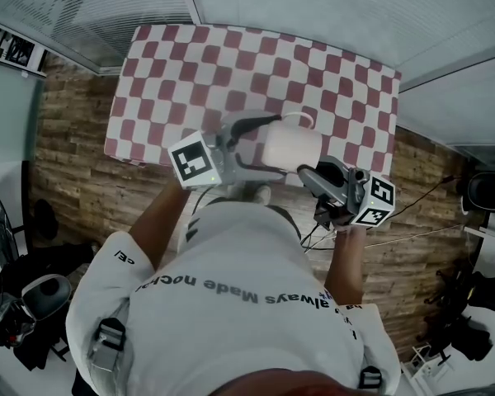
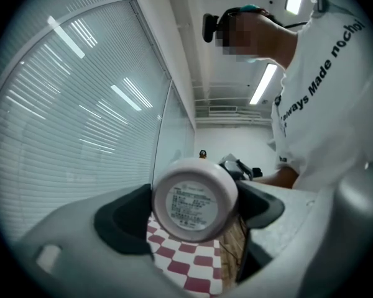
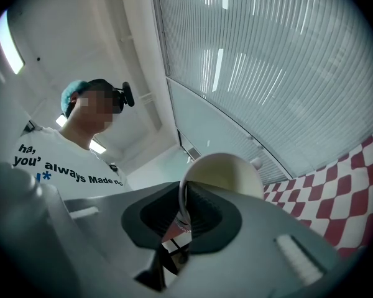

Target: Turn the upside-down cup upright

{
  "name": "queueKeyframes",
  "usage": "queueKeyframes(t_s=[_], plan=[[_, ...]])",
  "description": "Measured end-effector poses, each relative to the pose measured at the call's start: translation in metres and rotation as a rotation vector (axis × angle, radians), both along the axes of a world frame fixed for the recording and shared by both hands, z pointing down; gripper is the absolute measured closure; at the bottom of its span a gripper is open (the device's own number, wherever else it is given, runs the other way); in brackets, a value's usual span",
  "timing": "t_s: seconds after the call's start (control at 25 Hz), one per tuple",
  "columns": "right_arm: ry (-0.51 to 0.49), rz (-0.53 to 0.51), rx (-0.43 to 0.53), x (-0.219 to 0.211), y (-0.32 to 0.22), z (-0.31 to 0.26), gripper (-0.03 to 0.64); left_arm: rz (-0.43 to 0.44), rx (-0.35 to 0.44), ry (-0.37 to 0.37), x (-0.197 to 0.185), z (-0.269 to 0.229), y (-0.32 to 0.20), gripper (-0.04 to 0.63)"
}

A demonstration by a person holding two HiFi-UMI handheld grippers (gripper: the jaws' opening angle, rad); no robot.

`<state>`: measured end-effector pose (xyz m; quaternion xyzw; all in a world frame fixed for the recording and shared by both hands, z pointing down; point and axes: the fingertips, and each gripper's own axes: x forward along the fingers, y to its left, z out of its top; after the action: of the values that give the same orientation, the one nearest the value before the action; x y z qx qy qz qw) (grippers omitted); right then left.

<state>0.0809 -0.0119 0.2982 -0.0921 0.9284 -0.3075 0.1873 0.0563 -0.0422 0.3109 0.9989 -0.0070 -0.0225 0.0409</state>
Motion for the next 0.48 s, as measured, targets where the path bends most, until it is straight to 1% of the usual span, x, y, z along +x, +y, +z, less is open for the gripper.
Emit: queueKeyframes(t_s=[0.08,0.24,0.48], plan=[[0.008,-0.003,0.005,-0.001,0.000,-0.002,0.582,-0.010,0.001,0.010,-0.002,-0.001,-0.001,0.172],[0.046,-0.017,0.023,-0.006,0.003,-0.003,0.500,-0.032,-0.005,0.025,-0.006,0.001,-0.003,0.175],[0.108,-0.002,0.030,-0.012,0.000,0.001,0.453,-0.043,-0.022,0.058,-0.010,0.006,-0.004,0.178]])
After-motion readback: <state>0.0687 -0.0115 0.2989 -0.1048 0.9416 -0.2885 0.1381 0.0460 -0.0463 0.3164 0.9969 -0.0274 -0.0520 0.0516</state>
